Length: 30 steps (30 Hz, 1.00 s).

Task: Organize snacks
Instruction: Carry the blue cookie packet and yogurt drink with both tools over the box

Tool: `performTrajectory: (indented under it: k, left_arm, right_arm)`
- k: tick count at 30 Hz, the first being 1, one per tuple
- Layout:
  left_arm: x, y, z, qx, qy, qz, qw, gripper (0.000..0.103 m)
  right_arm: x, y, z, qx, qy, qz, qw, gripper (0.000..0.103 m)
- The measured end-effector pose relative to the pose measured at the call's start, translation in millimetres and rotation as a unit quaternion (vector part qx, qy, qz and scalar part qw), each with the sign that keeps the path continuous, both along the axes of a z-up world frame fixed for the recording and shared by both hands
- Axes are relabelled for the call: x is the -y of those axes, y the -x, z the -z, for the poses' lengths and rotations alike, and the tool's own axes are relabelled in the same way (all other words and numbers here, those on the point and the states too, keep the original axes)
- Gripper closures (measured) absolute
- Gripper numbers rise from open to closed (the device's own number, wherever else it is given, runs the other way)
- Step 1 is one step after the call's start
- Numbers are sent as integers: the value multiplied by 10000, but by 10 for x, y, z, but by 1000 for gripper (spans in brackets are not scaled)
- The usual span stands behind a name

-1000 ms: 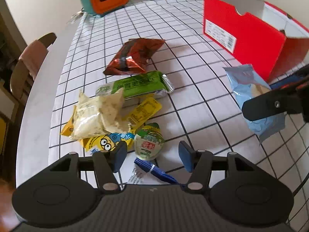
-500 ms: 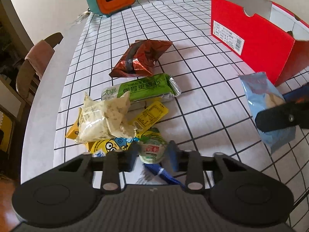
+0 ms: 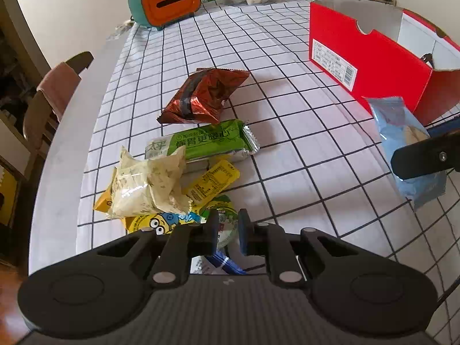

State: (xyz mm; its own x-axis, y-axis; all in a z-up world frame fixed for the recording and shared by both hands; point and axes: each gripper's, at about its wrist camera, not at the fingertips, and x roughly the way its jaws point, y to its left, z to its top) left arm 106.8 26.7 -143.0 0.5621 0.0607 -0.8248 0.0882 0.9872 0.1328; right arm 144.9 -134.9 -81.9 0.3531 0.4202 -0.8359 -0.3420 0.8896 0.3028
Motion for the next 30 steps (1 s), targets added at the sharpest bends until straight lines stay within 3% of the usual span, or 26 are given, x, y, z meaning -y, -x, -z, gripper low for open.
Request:
performTrajectory:
  k: [4,6,10,21,30]
  left_arm:
    - [-64,13,-3,-2,68,-258,9996,89]
    - [-93,7,7,-47,93,-327,9994,77]
    - [-103,9,52,-100,93,-338,9993,64]
    - [42,-53,107,-196,7,-94,9998,64]
    - [-165,-216,96,-501,802,-538,9941,60]
  right_arm:
    - [97,-5,12,-52,0,-3,10000,58]
    - [136,2,19,-67,-22,-12,10000,58]
    - [207,24,38,-120,-124,-16,9999,58]
    - [349,34,125,-275,-217,-5,9994,58]
    - [391,21,159,-321,-241,-16,9992,58]
